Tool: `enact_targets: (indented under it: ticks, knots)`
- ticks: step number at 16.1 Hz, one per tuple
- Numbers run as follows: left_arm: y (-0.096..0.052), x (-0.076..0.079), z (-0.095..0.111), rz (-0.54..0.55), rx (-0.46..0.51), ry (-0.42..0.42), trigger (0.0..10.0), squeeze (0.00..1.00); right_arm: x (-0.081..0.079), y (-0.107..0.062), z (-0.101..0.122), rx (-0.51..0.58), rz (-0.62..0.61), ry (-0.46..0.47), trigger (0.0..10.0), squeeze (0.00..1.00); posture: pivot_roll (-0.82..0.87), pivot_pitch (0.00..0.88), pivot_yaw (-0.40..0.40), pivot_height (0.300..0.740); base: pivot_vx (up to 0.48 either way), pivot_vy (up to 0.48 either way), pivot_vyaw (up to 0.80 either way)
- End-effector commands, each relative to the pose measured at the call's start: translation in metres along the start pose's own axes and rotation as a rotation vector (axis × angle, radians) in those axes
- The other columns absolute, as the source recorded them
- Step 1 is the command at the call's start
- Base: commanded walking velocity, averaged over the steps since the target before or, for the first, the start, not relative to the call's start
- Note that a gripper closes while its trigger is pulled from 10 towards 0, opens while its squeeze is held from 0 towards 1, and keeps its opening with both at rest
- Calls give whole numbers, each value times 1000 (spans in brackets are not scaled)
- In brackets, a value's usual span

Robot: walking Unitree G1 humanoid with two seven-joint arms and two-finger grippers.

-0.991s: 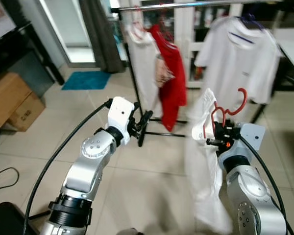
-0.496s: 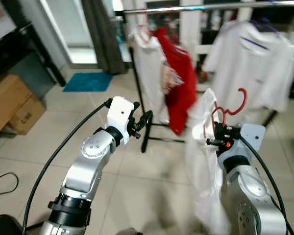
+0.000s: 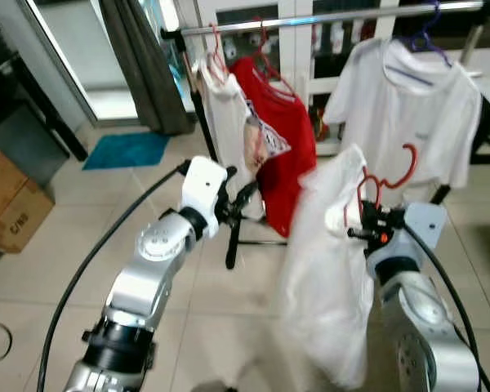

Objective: Hang hanger

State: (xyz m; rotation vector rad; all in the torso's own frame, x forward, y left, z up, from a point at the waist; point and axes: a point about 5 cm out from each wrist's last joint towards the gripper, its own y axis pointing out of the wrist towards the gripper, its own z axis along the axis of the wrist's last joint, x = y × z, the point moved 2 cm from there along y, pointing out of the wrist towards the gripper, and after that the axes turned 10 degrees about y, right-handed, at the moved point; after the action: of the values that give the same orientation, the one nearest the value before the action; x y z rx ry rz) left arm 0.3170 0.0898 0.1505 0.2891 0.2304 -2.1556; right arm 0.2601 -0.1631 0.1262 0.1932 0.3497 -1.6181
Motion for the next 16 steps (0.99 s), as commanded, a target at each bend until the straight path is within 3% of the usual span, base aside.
enact_targets:
  ticks: [1,7,16]
  knots:
    - [-7,-9,-6,31,-22,7,10000,0,-11,0,1,6,35,23,10000,0,-62,54,131,740,337,0,0]
    - [-7,-8,-6,27,-23,4,10000,0,-9,-2,2,6,26,18,10000,0,-63,59,127,740,335,0,-734]
    - [-8,-7,-7,21,-28,9,10000,0,-9,-2,2,7,26,10,10000,0,-60,61,127,740,332,0,0]
